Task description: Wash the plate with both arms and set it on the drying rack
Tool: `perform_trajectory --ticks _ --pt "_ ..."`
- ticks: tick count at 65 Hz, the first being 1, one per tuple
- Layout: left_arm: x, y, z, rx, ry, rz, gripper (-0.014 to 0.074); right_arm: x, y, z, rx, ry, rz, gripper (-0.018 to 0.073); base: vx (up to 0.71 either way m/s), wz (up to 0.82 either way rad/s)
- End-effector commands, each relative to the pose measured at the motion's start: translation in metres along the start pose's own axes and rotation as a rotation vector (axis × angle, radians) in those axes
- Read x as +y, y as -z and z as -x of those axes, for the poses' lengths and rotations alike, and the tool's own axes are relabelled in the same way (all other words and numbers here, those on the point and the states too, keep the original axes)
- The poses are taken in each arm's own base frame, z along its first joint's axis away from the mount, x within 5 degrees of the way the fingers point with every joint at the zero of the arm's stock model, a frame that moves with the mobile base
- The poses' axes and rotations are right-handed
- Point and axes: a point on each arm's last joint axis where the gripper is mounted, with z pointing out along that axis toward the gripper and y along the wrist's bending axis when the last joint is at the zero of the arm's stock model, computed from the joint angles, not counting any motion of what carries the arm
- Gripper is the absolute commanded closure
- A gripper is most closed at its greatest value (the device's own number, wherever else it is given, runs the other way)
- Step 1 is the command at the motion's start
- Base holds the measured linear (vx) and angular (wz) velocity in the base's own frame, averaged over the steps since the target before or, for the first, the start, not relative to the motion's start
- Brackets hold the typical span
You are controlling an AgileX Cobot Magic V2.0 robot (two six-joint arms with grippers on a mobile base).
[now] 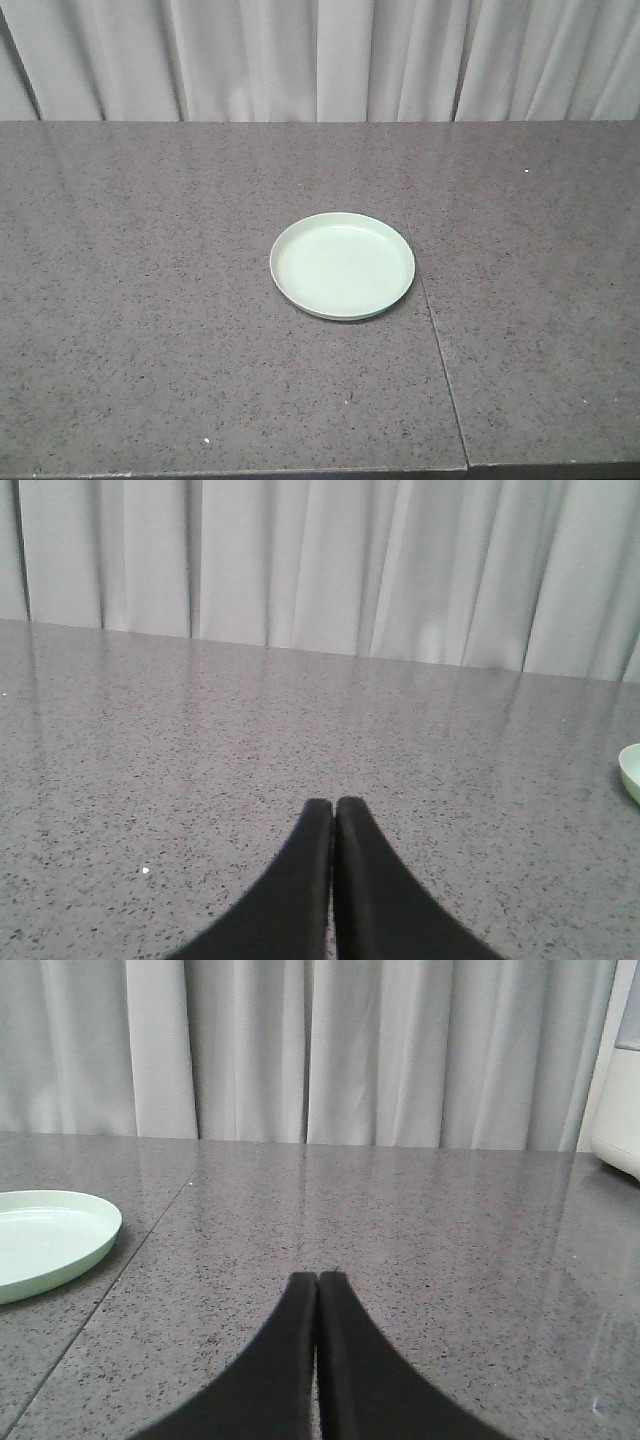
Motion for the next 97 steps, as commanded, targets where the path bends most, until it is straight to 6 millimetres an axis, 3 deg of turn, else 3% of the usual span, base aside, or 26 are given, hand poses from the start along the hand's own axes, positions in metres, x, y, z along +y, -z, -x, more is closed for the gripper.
perform_trajectory --ticks 1,50,67,77,97 --pt "-0.002 0.003 0.018 -0.119 0.007 -0.011 0.0603 0.0 0.0 0.006 -0.074 0.016 0.002 0.0566 0.0 0.0" --pt "-0.002 0.003 0.018 -0.119 0.007 -0.011 0.0603 0.0 0.001 0.008 -0.098 0.016 0.003 0.0566 0.0 0.0" --pt "-0.002 0.003 0.018 -0.119 0.007 -0.011 0.0603 0.001 0.003 0.021 -0.228 0.013 0.006 0.0564 0.0 0.0" --pt "-0.002 0.003 0.018 -0.119 0.007 -0.011 0.0603 -0.001 0.006 0.055 -0.26 0.003 0.003 0.0564 0.0 0.0" --pt "-0.002 0.003 0.018 -0.119 0.007 -0.011 0.0603 -0.005 -0.011 0.14 -0.061 0.009 -0.012 0.0561 0.0 0.0"
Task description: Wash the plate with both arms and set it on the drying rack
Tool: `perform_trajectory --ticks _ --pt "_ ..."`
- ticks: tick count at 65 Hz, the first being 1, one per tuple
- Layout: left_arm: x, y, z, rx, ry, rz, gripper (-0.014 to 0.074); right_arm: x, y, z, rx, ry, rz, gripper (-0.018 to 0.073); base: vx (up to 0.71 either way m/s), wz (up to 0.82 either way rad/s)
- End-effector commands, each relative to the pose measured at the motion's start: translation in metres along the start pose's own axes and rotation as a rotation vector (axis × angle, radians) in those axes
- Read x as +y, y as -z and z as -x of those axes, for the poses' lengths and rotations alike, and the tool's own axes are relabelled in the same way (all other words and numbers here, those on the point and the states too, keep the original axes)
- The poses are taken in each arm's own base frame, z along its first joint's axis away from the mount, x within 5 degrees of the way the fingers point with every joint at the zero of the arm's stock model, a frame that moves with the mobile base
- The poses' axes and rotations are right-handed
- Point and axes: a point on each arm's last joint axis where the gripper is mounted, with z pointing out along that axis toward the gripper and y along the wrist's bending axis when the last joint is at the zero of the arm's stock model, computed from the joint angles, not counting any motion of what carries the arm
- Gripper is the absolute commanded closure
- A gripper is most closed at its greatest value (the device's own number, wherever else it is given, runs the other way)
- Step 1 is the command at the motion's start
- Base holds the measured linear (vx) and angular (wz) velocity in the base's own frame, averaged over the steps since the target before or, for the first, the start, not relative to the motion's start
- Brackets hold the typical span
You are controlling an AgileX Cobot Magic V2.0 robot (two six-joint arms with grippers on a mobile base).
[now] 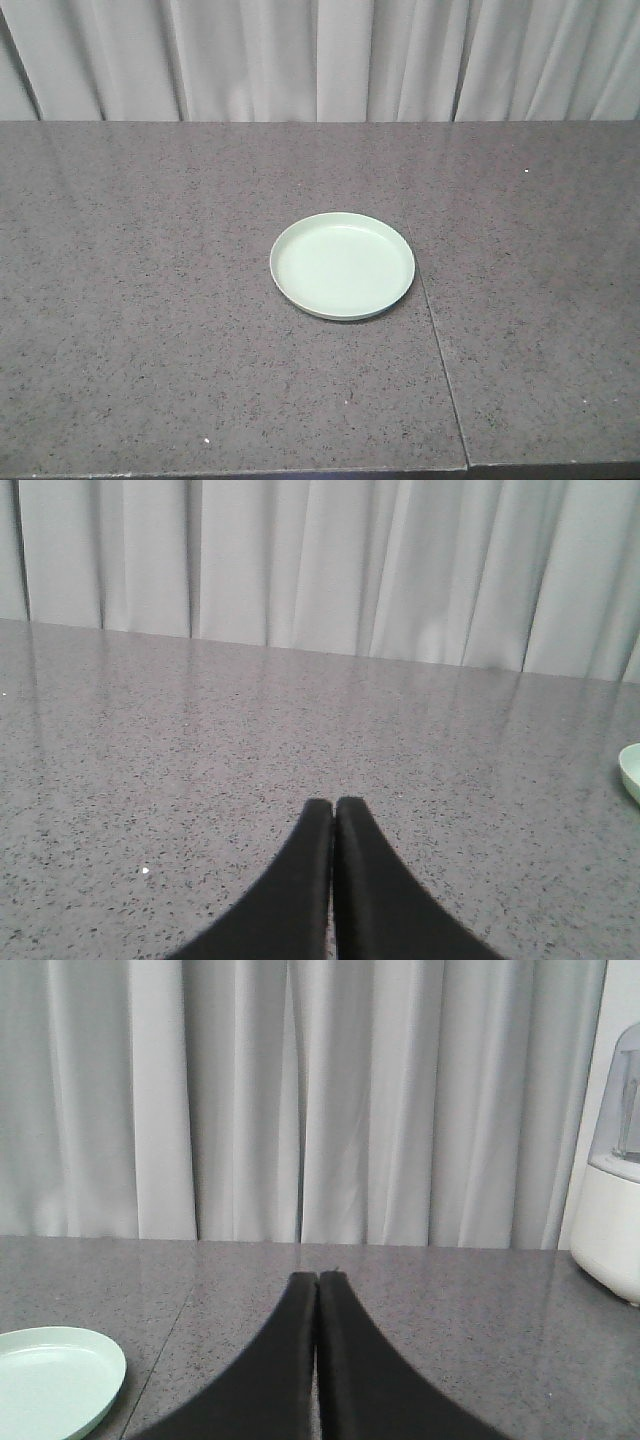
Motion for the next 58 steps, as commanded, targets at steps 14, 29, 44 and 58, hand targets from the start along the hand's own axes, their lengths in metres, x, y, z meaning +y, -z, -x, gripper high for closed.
perform_trajectory --ticks 14,29,44,58 --pt "-0.002 0.003 0.018 -0.119 0.007 -0.011 0.0603 -0.002 -0.043 0.052 0.25 0.019 -0.008 0.0561 0.0 0.0" --pt "-0.002 0.003 0.018 -0.119 0.007 -0.011 0.0603 -0.003 -0.085 0.049 0.56 0.076 0.004 0.0546 0.0 0.0" --pt "-0.002 0.003 0.018 -0.119 0.007 -0.011 0.0603 0.006 -0.123 0.038 0.751 0.073 0.112 0.0349 0.0 0.0" --pt "-0.002 0.003 0.018 -0.119 0.007 -0.011 0.0603 0.022 -0.153 0.033 0.853 0.021 0.285 0.0074 0.0 0.0"
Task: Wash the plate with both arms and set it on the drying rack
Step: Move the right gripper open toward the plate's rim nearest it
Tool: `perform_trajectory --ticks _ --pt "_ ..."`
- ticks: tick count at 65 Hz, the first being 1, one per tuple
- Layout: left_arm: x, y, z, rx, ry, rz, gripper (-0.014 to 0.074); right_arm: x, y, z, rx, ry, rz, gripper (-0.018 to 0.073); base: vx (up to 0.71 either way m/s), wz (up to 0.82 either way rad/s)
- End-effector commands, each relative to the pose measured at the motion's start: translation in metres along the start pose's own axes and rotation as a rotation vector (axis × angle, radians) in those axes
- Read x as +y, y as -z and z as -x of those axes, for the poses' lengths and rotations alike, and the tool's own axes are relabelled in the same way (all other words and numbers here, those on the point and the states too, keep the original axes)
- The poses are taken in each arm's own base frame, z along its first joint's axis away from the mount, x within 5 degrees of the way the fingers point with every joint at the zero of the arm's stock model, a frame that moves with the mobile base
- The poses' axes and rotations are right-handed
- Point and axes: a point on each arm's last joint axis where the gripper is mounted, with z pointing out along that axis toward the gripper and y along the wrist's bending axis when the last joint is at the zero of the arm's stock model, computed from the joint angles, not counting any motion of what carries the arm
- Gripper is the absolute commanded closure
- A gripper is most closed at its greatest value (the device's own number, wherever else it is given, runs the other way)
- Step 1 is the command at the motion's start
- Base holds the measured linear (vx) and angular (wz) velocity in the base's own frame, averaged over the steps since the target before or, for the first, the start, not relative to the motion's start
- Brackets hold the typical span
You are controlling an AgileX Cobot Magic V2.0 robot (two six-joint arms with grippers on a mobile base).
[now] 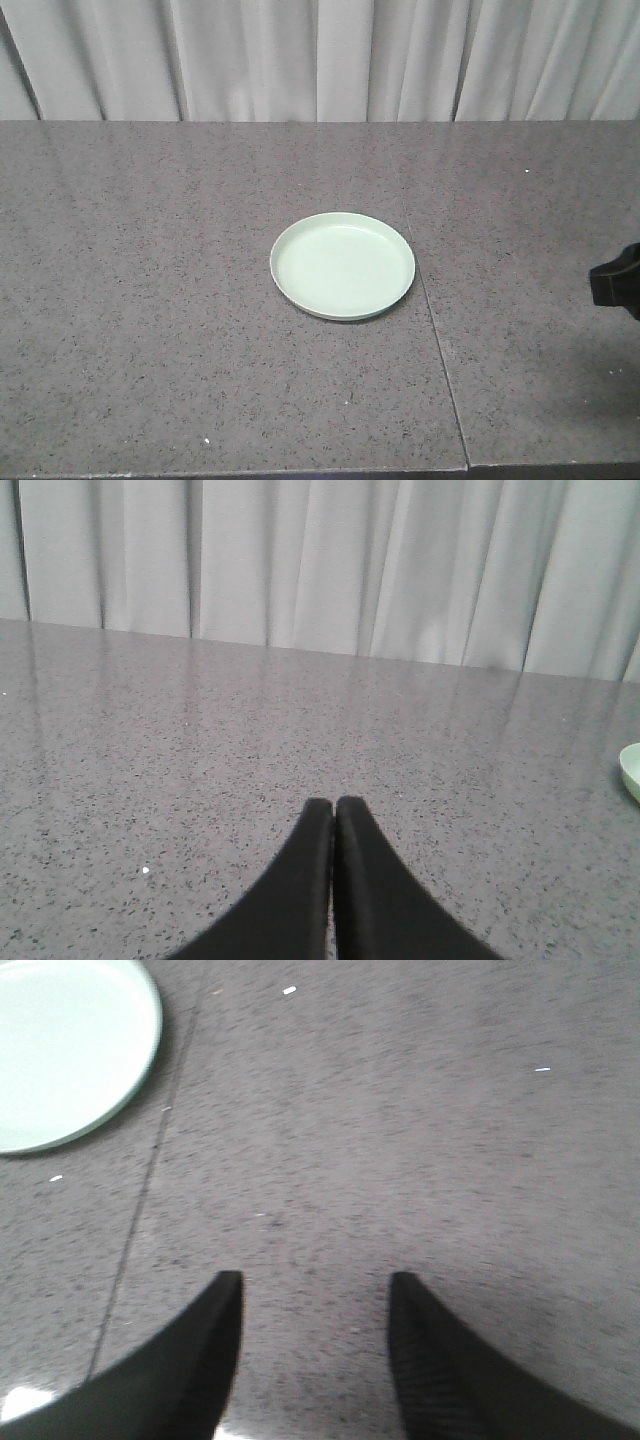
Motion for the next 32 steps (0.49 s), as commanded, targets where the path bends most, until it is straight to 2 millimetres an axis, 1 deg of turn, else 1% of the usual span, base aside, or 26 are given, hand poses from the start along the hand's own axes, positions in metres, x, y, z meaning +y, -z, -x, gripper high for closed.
perform_trajectory --ticks 1,5,12,17,24,32 --pt "-0.002 0.003 0.018 -0.119 0.007 -0.011 0.0603 0.005 0.0 0.022 -0.056 0.027 0.072 0.0067 0.0 0.0" --pt "-0.002 0.003 0.018 -0.119 0.007 -0.011 0.0603 0.01 -0.007 0.028 -0.026 0.067 0.1 0.0062 0.0 0.0" --pt "-0.002 0.003 0.018 -0.119 0.007 -0.011 0.0603 0.026 -0.02 0.038 0.025 0.153 0.133 0.0074 0.0 0.0" --pt "-0.002 0.003 0.018 -0.119 0.007 -0.011 0.0603 0.035 -0.029 0.046 0.046 0.183 0.137 0.0083 0.0 0.0" --pt "-0.002 0.003 0.018 -0.119 0.007 -0.011 0.0603 0.045 -0.042 0.058 0.067 0.194 0.145 0.0084 0.0 0.0" --pt "-0.002 0.003 0.018 -0.119 0.007 -0.011 0.0603 0.05 -0.057 0.073 0.098 0.155 0.161 0.009 0.0 0.0"
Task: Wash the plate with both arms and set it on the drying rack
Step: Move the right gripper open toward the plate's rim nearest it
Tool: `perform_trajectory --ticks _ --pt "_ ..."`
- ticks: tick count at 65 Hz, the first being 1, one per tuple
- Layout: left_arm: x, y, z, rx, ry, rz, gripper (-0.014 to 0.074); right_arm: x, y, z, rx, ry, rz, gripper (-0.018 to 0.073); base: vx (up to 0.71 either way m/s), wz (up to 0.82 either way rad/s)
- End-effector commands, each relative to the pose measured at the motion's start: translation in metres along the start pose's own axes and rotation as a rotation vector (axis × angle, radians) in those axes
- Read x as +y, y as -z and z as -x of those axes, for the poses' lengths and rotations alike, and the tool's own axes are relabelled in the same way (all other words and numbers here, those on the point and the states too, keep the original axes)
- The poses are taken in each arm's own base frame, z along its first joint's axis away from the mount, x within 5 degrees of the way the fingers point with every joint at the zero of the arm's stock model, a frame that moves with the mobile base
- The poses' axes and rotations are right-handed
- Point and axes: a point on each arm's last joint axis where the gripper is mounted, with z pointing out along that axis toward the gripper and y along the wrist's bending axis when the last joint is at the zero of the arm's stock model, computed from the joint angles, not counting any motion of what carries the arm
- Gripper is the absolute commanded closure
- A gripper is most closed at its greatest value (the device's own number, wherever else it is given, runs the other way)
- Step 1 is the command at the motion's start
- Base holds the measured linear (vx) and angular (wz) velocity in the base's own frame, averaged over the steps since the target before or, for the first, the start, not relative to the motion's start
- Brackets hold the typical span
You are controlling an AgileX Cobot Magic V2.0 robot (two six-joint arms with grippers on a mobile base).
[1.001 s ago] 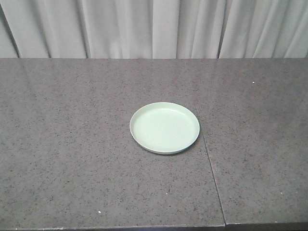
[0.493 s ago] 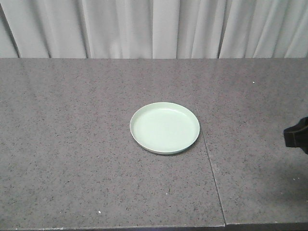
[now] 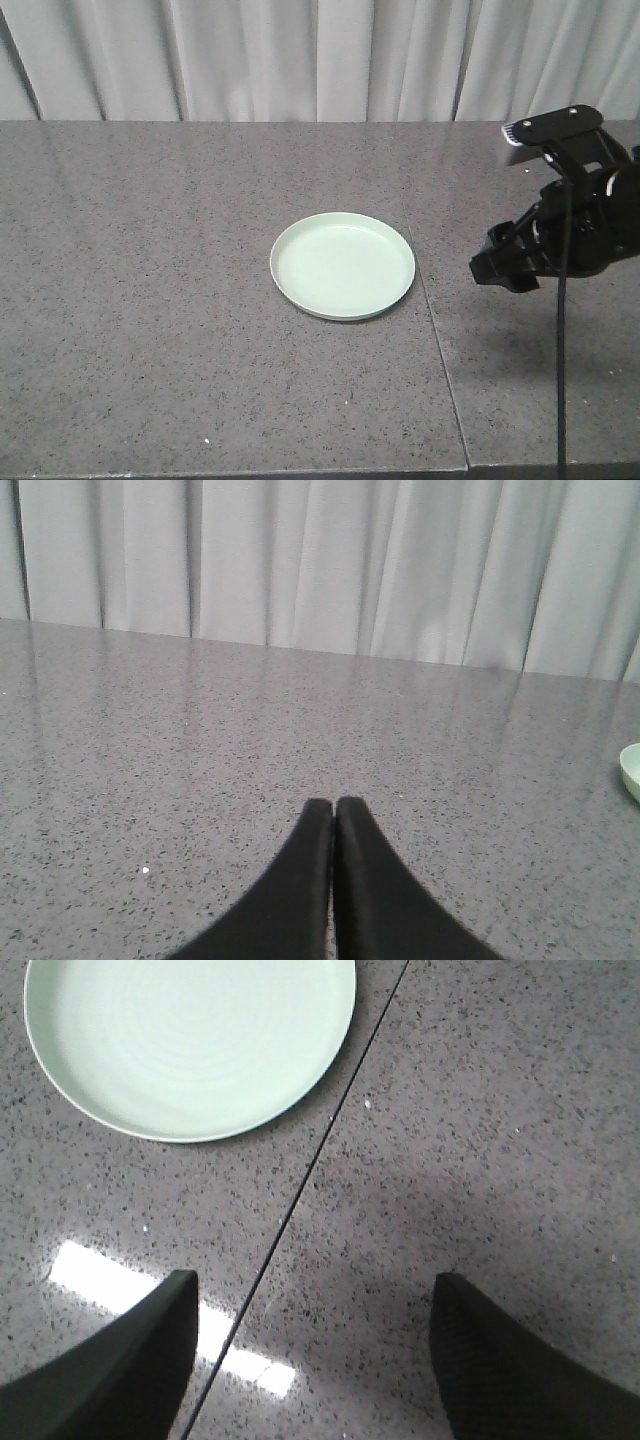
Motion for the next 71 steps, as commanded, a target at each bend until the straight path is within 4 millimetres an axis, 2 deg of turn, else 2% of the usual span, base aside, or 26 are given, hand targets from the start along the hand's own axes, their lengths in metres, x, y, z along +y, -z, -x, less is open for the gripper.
perform_trajectory --ticks 1,21,35,54,71 --pt "-0.002 0.003 0.018 -0.119 0.007 -0.011 0.0603 0.0 0.006 0.021 -0.062 -0.023 -0.004 0.009 0.0 0.0" --pt "-0.002 0.003 0.018 -0.119 0.007 -0.011 0.0603 -0.005 -0.026 0.057 -0.018 -0.082 0.06 0.0114 0.0 0.0" --pt "-0.002 0.003 0.018 -0.119 0.007 -0.011 0.0603 -0.007 -0.05 0.074 -0.014 -0.116 0.11 0.0114 0.0 0.0" --pt "-0.002 0.003 0.018 -0.119 0.007 -0.011 0.0603 -0.014 -0.086 0.081 -0.005 -0.135 0.116 0.0114 0.0 0.0" --pt "-0.002 0.003 0.018 -0.119 0.007 -0.011 0.0603 -0.015 -0.109 0.084 -0.026 -0.182 0.138 0.0114 0.0 0.0"
